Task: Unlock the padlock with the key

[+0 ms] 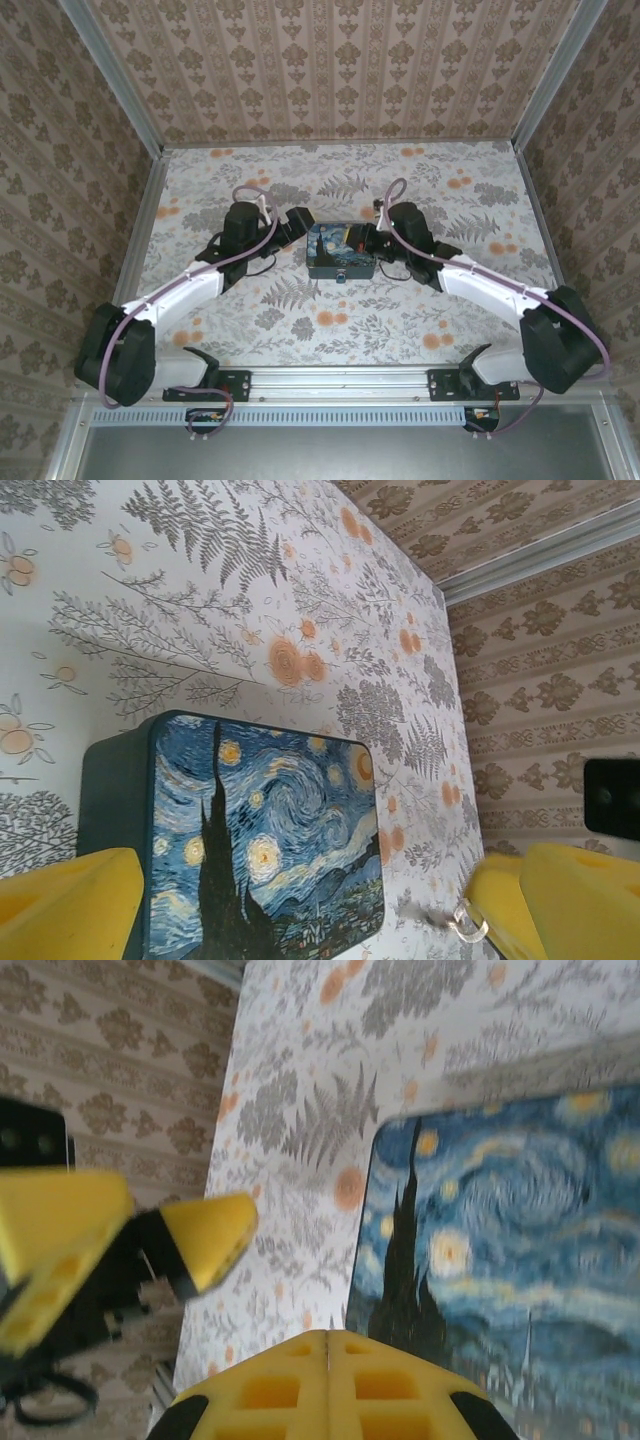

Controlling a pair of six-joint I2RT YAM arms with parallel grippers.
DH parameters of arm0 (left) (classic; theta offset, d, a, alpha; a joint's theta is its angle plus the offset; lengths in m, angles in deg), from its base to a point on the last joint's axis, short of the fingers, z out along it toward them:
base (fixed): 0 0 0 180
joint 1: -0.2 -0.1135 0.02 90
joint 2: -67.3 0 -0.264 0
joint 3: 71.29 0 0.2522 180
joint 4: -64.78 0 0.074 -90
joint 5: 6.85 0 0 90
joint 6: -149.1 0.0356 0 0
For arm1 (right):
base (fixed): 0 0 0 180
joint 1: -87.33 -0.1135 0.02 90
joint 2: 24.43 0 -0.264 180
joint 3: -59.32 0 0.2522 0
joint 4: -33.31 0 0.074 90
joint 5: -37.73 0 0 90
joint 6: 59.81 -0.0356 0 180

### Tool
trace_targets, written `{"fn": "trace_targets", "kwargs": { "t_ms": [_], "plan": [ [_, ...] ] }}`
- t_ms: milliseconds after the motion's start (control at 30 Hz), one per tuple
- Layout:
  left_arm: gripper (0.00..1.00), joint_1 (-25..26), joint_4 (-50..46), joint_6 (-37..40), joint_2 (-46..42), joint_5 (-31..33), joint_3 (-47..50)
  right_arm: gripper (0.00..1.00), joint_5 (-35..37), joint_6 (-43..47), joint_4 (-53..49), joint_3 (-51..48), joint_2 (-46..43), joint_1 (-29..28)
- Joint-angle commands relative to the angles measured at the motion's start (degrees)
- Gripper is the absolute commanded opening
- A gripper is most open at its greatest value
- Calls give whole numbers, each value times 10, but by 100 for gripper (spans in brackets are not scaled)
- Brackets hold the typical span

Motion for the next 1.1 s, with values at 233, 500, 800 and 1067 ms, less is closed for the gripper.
{"fn": "trace_targets", "kwargs": {
  "t_ms": [233, 500, 800, 1067],
  "plan": [
    [100, -3, -35, 47, -22, 21, 9, 0, 15, 7, -100, -81, 6, -111],
    [100, -5, -17, 49, -4, 17, 22, 42, 35, 18, -59, -68, 93, -126],
    [100, -13, -13, 57, 3, 9, 22, 51, 123, 38, -174, -71, 11, -135],
    [100, -18, -11, 54, 2, 8, 28, 49, 169, 60, -252, -76, 2, -147]
  ]
}}
